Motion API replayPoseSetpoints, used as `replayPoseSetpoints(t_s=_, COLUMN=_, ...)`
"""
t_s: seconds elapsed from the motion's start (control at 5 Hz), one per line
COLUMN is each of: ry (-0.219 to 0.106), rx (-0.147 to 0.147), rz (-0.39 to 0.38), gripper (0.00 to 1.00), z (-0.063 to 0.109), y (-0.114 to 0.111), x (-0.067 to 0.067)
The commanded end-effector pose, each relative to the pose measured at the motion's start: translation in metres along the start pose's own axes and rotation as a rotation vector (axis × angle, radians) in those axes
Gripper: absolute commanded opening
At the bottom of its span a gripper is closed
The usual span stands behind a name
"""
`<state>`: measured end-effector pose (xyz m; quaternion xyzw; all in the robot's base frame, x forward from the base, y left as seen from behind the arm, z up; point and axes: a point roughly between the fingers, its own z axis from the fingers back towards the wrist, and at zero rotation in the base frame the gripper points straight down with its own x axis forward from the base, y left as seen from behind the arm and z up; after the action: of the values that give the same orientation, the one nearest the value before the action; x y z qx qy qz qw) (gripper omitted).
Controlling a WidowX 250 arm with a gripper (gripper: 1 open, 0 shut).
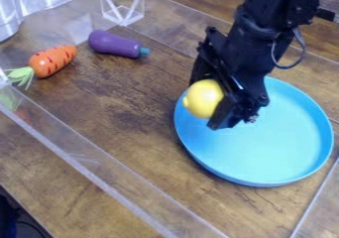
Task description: Put the lemon on the blue tray
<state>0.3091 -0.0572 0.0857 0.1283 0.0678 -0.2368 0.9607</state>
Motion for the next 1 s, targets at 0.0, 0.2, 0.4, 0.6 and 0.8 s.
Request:
replayPoseSetpoints(t_s=0.0, ry=-0.077, rx=0.006, rz=0.006, gripper=0.0, z=0.015, y=-0.002, x=0.011)
replayPoseSetpoints(t_s=0.2, ry=-0.088, rx=-0.003, rz=0.008, gripper=0.0, z=0.011, y=-0.004, x=0.016)
replayPoseSetpoints(t_s=0.4, ry=-0.097, rx=-0.015, rz=0.009, gripper=0.0, z=0.007, y=-0.006, x=0.019)
replayPoseSetpoints(t_s=0.6, ry=-0.105, rx=-0.027, rz=0.009, gripper=1.0, z=0.004, y=-0.007, x=0.021)
replayPoseSetpoints(t_s=0.8, ry=-0.106, rx=-0.035, rz=0.02, gripper=1.0, z=0.003, y=-0.005, x=0.021)
